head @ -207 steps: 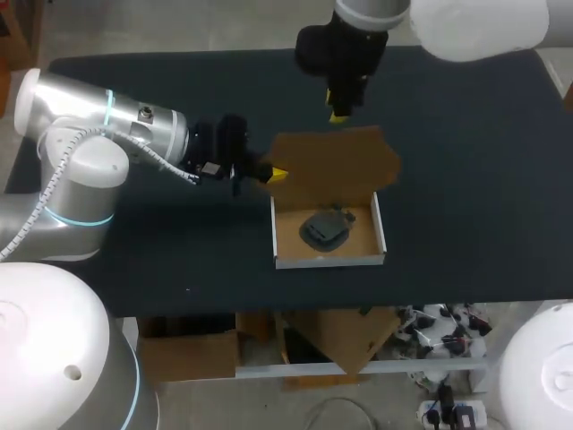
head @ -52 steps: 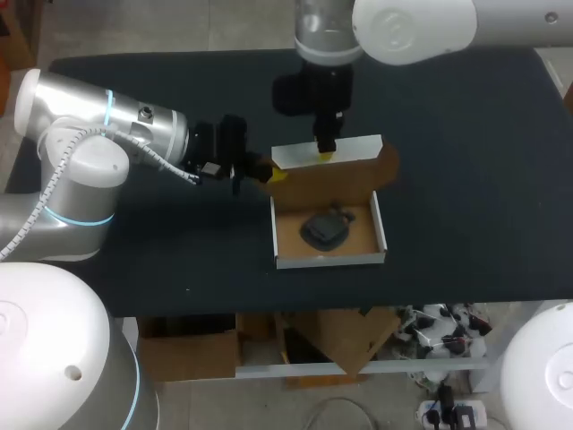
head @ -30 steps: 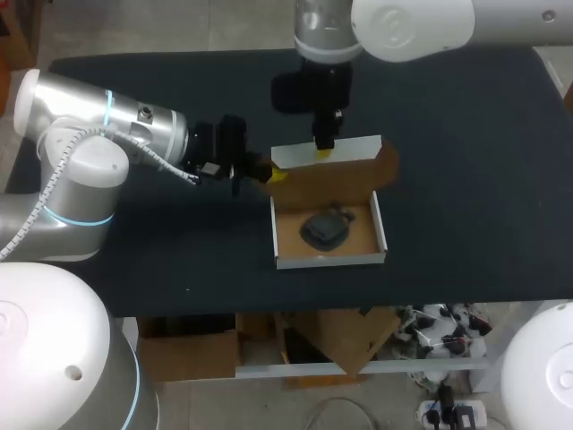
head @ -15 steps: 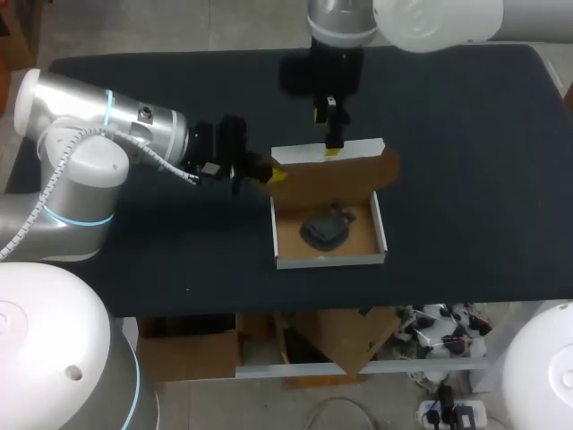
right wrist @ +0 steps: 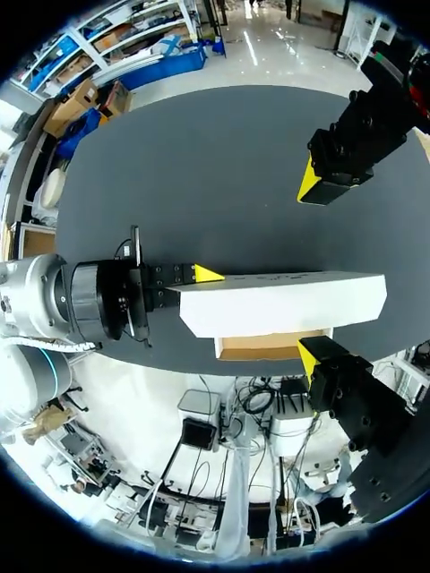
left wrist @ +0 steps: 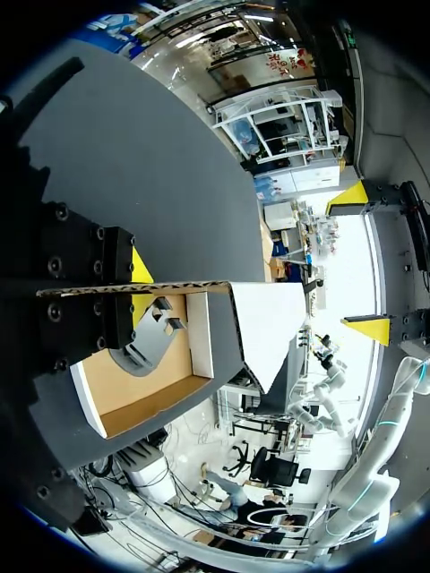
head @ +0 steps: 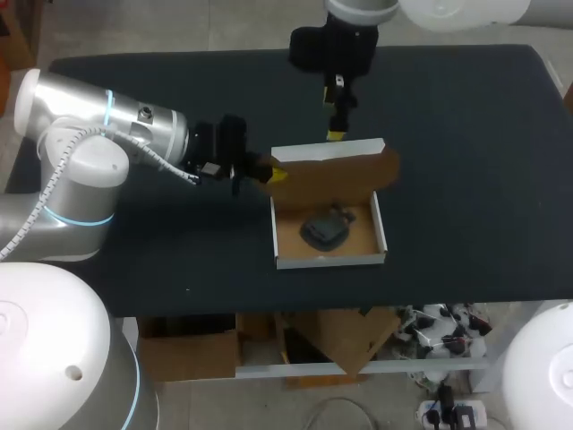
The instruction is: Assemble the packaging by folding the flat box into shape, placing the metal phone stand inside, and closing the box properly
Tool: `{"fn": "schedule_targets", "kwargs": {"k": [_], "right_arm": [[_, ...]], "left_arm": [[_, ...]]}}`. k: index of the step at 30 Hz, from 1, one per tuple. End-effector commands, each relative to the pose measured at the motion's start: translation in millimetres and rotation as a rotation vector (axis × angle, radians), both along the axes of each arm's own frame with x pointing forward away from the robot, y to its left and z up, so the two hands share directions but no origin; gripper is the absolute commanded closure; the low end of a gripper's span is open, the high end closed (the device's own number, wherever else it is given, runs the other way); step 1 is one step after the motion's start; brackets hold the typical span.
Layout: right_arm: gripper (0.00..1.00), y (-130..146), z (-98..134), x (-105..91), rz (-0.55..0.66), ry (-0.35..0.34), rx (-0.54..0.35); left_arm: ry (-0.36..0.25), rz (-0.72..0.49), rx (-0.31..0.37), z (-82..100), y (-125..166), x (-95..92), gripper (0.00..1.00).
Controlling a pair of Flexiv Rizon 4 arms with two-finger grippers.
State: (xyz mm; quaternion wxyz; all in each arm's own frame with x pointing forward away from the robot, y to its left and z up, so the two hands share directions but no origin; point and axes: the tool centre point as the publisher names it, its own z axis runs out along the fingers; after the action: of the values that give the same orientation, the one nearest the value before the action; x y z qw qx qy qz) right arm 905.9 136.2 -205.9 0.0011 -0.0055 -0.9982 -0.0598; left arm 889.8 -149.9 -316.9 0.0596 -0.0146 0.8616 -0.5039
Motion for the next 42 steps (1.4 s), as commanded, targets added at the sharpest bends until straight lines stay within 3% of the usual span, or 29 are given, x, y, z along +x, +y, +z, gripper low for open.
{"fn": "schedule_targets", "kwargs": {"k": [1,3,42], "right_arm": [[0.00,-9.9,4.6,-1.7,-0.013,-0.010,0.006],[0.00,-16.0,7.5,0.1,-0.019,-0.038,0.034],[0.00,-16.0,7.5,0.1,-0.019,-0.038,0.034]], "left_arm": [[-0.001,0.001,-0.001,-2.7,-0.7,-0.5,1.00],[-0.001,0.001,-0.001,-2.7,-0.7,-0.5,1.00],[-0.001,0.001,-0.001,-2.7,-0.7,-0.5,1.00]]}}
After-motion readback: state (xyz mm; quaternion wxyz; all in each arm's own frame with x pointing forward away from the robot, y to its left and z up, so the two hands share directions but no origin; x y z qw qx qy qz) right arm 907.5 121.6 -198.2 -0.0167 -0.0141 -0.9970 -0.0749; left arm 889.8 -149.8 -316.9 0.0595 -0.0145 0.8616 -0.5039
